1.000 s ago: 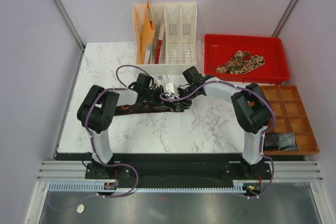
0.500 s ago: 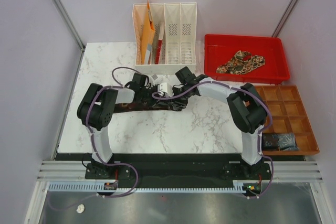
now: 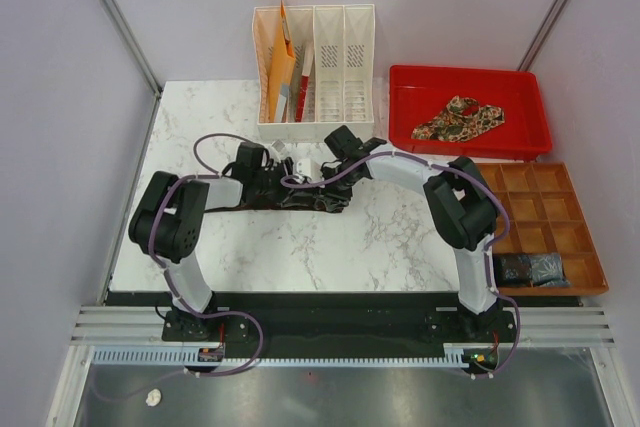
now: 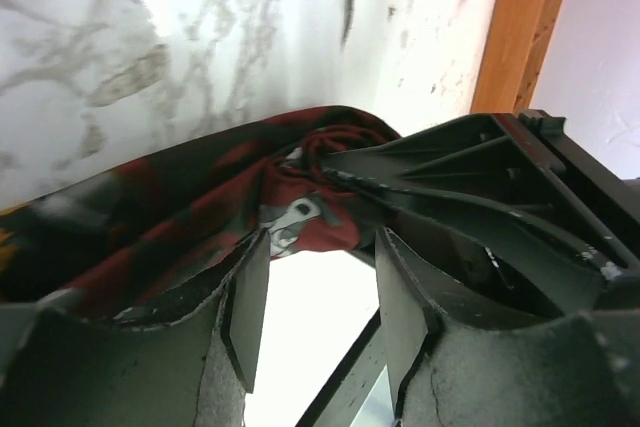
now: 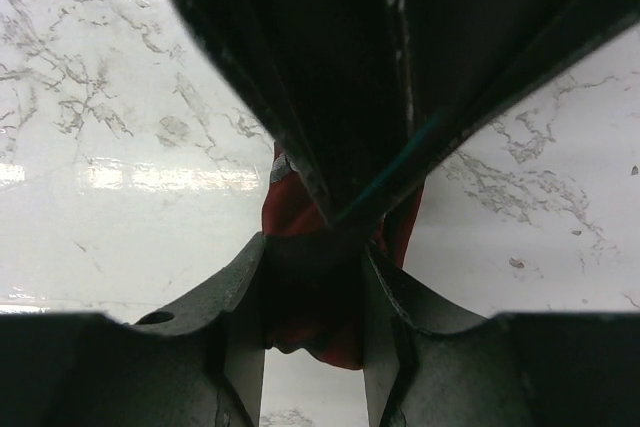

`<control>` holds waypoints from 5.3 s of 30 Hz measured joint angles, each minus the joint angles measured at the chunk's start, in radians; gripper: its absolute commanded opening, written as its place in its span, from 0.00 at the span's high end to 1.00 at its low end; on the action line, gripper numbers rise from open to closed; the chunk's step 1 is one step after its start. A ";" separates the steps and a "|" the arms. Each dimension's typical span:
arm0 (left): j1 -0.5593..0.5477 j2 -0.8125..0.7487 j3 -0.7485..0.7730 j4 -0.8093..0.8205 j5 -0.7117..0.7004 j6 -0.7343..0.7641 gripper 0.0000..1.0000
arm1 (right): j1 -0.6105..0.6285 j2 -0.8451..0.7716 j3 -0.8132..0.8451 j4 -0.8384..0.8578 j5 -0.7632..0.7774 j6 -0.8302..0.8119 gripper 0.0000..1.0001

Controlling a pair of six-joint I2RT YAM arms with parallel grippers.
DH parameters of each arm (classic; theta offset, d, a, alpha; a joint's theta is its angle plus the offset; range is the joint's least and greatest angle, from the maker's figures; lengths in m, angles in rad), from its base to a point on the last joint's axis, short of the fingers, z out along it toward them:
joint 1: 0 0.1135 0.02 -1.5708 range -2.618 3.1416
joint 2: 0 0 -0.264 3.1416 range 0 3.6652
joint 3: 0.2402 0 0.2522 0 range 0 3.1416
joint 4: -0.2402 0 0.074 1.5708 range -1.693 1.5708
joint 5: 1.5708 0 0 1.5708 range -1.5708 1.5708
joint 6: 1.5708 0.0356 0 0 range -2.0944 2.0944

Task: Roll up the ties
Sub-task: Roll the tie at the center of the board.

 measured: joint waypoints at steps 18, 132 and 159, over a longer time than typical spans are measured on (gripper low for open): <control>-0.086 0.087 0.075 0.032 0.016 -0.079 0.98 | -0.006 0.013 0.025 -0.050 0.013 -0.024 0.76; -0.026 0.142 0.210 -0.272 -0.080 0.087 0.98 | -0.113 0.145 0.239 -0.222 -0.128 0.134 0.02; -0.021 0.004 0.018 -0.124 -0.164 -0.006 0.69 | -0.074 0.029 -0.024 0.142 -0.163 0.280 1.00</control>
